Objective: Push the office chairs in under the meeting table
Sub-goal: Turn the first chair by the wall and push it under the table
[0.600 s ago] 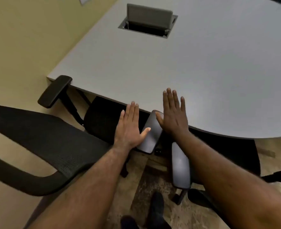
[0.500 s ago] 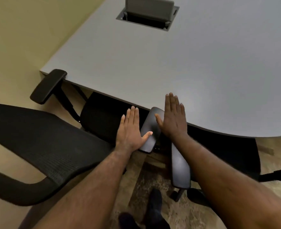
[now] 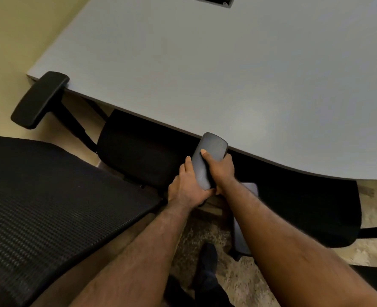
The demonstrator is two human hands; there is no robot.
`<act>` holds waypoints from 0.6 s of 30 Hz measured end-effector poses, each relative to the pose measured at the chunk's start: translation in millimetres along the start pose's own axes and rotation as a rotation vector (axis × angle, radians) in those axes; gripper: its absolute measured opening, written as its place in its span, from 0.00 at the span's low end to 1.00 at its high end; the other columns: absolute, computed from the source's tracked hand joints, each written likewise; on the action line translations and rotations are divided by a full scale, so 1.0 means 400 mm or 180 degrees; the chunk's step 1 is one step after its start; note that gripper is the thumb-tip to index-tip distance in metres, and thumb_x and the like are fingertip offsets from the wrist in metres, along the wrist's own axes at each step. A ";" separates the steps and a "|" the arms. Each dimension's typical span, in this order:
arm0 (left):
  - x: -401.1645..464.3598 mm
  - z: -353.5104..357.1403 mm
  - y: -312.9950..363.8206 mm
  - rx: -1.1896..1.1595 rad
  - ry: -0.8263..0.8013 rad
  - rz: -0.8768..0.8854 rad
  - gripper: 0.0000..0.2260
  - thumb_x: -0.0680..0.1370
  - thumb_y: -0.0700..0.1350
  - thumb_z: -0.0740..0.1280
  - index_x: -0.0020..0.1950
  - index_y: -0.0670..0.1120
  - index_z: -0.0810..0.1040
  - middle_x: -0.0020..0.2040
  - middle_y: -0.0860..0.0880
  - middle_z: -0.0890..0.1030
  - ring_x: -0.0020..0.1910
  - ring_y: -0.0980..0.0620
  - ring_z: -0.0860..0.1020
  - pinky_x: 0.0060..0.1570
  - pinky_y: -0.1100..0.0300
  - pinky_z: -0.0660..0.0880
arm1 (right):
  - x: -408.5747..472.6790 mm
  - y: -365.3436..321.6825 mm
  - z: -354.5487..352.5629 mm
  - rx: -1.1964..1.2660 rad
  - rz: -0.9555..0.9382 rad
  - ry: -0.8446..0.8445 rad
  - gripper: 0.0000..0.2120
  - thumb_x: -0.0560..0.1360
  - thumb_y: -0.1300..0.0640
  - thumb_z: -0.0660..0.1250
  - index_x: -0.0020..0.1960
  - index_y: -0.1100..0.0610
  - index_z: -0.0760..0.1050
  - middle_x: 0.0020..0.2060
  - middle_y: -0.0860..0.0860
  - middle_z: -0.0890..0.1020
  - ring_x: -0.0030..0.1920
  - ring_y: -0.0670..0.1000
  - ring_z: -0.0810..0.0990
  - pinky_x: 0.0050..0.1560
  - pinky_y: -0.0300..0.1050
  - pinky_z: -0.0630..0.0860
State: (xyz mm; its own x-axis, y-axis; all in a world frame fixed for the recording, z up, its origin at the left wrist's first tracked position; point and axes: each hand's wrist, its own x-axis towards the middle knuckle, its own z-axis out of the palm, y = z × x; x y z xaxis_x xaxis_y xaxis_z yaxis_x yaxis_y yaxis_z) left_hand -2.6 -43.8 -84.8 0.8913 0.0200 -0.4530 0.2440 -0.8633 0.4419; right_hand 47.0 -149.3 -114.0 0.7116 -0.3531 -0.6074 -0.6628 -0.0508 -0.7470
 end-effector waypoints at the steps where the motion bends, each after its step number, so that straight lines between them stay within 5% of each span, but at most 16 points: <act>1: 0.000 0.006 -0.001 0.0006 0.0062 -0.0004 0.52 0.63 0.67 0.71 0.77 0.49 0.49 0.70 0.47 0.66 0.62 0.42 0.74 0.54 0.45 0.75 | 0.000 0.006 0.003 0.0207 0.0020 -0.0061 0.35 0.63 0.38 0.76 0.59 0.58 0.69 0.53 0.55 0.80 0.52 0.56 0.80 0.54 0.57 0.79; 5: -0.002 0.024 -0.004 0.0008 0.0185 -0.0078 0.50 0.63 0.64 0.74 0.75 0.48 0.51 0.67 0.46 0.68 0.60 0.42 0.74 0.50 0.47 0.76 | 0.012 0.030 0.008 0.0560 -0.0041 -0.0202 0.40 0.54 0.34 0.76 0.56 0.56 0.71 0.50 0.54 0.82 0.49 0.54 0.83 0.50 0.58 0.81; 11: -0.016 0.039 -0.004 -0.0049 0.0228 -0.0143 0.51 0.63 0.63 0.75 0.75 0.49 0.48 0.68 0.47 0.66 0.62 0.42 0.72 0.53 0.46 0.76 | 0.007 0.039 0.004 0.0634 -0.0140 -0.0324 0.29 0.65 0.44 0.78 0.57 0.57 0.70 0.51 0.54 0.81 0.50 0.54 0.82 0.51 0.58 0.81; 18: -0.021 0.047 -0.019 -0.0009 0.0262 -0.0073 0.53 0.63 0.65 0.74 0.76 0.49 0.46 0.70 0.47 0.65 0.63 0.43 0.71 0.52 0.47 0.76 | 0.013 0.051 0.000 0.1053 0.0040 -0.0581 0.30 0.64 0.50 0.80 0.59 0.59 0.72 0.51 0.57 0.82 0.50 0.57 0.83 0.51 0.60 0.81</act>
State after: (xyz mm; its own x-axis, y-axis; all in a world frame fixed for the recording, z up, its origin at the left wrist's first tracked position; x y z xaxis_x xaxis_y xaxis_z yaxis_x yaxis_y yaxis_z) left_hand -19.1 -47.0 -98.7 0.9138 0.0811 -0.3979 0.2656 -0.8607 0.4344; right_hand 37.0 -152.1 -132.4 0.7535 -0.1781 -0.6329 -0.5819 0.2674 -0.7680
